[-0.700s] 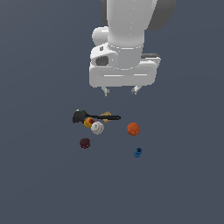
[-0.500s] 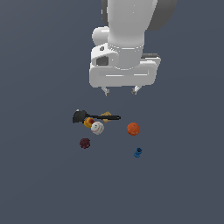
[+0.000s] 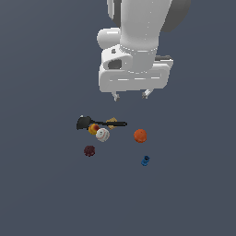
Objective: Pick up a designated object from a clutter of objects.
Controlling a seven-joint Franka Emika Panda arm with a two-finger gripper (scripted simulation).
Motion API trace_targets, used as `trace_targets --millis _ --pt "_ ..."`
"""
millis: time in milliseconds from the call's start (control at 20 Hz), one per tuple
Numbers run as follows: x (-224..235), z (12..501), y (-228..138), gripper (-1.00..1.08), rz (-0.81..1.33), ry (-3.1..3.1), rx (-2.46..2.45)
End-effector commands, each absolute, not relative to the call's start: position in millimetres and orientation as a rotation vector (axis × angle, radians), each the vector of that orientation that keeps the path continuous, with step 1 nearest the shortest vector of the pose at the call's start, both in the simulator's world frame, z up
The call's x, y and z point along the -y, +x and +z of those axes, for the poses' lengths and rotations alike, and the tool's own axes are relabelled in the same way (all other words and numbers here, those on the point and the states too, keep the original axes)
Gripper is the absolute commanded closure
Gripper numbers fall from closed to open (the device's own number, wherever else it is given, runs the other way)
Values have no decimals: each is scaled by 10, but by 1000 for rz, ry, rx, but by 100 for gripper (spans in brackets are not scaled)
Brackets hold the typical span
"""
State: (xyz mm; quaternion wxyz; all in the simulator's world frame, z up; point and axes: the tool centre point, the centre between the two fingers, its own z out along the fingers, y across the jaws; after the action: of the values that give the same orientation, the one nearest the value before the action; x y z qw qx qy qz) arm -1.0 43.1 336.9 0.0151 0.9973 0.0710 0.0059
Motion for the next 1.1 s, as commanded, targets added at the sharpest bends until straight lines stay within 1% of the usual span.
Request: trace_targets --millis 0,550,1050 --pt "-427 3368 -9 -92 18 3103 -222" --pt "-342 3246 67 -92 15 3095 -339" --pt "-142 2964 221 -92 9 3061 -600"
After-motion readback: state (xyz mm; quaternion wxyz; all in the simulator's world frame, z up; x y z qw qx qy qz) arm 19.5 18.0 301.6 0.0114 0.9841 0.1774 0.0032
